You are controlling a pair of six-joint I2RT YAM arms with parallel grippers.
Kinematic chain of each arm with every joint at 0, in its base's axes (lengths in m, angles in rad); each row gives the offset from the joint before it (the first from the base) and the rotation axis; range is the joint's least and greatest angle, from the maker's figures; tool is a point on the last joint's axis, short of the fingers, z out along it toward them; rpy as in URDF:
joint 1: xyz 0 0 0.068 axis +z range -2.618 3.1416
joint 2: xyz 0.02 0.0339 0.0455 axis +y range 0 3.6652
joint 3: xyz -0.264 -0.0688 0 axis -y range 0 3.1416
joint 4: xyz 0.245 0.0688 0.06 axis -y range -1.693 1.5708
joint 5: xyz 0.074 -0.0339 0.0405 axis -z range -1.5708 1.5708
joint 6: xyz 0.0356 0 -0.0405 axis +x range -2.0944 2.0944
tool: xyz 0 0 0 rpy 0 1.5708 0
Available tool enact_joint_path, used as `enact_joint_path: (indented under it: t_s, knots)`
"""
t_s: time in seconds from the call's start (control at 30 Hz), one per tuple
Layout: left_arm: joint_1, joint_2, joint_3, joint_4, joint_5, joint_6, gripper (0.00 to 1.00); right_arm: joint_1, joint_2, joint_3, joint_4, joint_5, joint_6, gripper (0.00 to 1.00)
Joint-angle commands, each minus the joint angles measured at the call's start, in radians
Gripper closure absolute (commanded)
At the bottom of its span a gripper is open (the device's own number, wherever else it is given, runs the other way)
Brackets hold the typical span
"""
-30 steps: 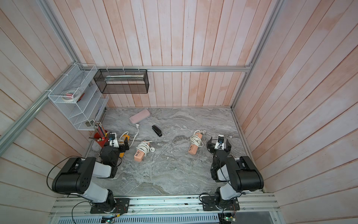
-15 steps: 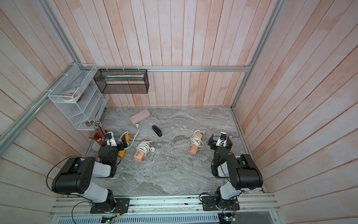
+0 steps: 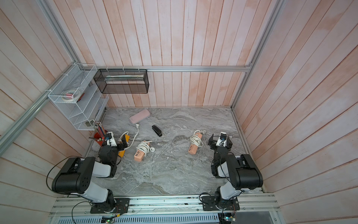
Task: Wrap the cord around the power strip
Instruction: Reset both arms
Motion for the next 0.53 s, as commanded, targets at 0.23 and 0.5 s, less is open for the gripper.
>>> enact_joint_path:
  t_s: [0.23,0.5]
  knots:
    - [0.0,0.003,0.016,0.023,-0.009,-0.012,0.0,-0.005,0.007,0.008,-0.008,0.012,0.011,0.02]
    - [-0.032,0.009,0.025,0.018,-0.058,0.024,0.0,-0.005,0.007,0.008,-0.007,0.011,0.012,0.02]
